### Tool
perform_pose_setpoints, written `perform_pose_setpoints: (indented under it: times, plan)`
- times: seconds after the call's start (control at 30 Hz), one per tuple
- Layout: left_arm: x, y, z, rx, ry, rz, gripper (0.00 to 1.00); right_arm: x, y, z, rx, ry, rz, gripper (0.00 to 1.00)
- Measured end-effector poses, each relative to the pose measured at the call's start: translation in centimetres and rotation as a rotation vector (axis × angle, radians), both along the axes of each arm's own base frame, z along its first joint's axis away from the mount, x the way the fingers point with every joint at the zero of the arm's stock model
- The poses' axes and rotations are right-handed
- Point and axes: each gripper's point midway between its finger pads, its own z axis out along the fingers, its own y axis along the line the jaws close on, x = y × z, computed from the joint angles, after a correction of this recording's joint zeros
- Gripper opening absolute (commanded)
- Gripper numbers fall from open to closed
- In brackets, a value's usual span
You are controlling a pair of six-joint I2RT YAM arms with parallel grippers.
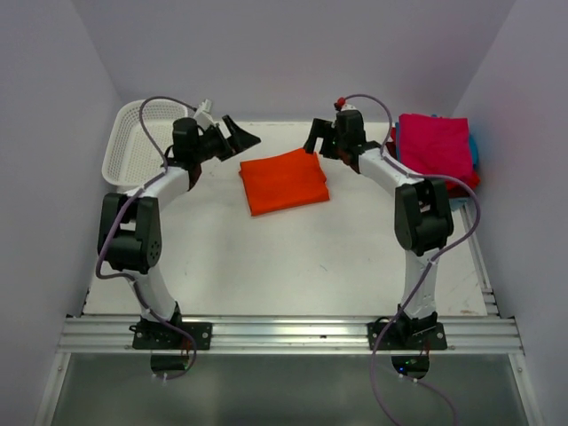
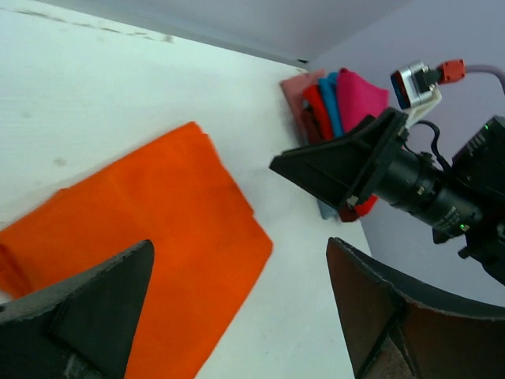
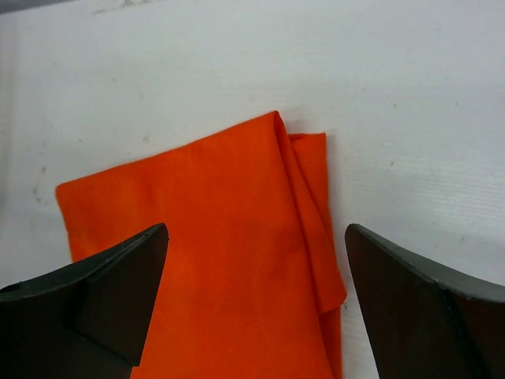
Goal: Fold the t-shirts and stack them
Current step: Fold the tshirt
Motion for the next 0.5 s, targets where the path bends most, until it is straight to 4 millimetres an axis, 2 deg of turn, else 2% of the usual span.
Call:
perform_pose_setpoints:
  times: [0.03,0.07,0.1,0.13,0.2,0.23,0.27,0.37,0.4,0.43,0.47,0.5]
  plan:
    - [-0.3,-1.0,0.9,-0.014,-0.032,-0.038,0.84,0.0,-0.1,1.1,0.006,-0.021,0.002,0.99]
    - [-0.7,-2.2,1.5,-0.028,-0.057,-0.078,0.46,0.0,-0.1,2.1,0.012,-0.043,0.007,0.99]
    - [-1.1,-3.5,1.6,-0.051,-0.063,-0.124,0.14,0.0,-0.2,3.0,0.022,-0.062,0.009,0.99]
    - [-1.5,-5.1,1.7,-0.070,-0.074,-0.175,0.00,-0.1,-0.5,3.4,0.028,-0.072,0.008,0.91]
    - [-1.8,-7.9,0.9,-0.105,-0.077,-0.257,0.00,-0.2,-1.1,3.4,0.048,-0.077,0.012,0.74]
    - [-1.9,-9.2,0.0,-0.120,-0.066,-0.293,0.00,-0.3,-1.6,2.9,0.059,-0.065,0.013,0.56]
    - [-2.0,-10.2,-1.2,-0.126,-0.047,-0.314,0.00,-0.6,-2.1,2.0,0.073,-0.042,0.019,0.45]
    - [-2.3,-12.4,-6.4,-0.146,0.069,-0.353,0.00,-0.6,-4.0,-0.7,0.132,0.042,0.016,0.30]
    - [-2.4,-12.7,-8.3,-0.145,0.112,-0.355,0.00,-0.6,-4.5,-1.6,0.153,0.064,0.019,0.31]
    - [-2.6,-12.8,-10.0,-0.143,0.150,-0.353,0.00,-0.5,-5.0,-2.3,0.167,0.085,0.018,0.37]
    - [-2.7,-12.8,-11.4,-0.140,0.189,-0.347,0.00,-0.6,-5.6,-3.2,0.181,0.110,0.014,0.56]
    - [-2.7,-12.7,-12.6,-0.133,0.220,-0.337,0.00,-0.6,-6.1,-4.0,0.193,0.132,0.007,0.65]
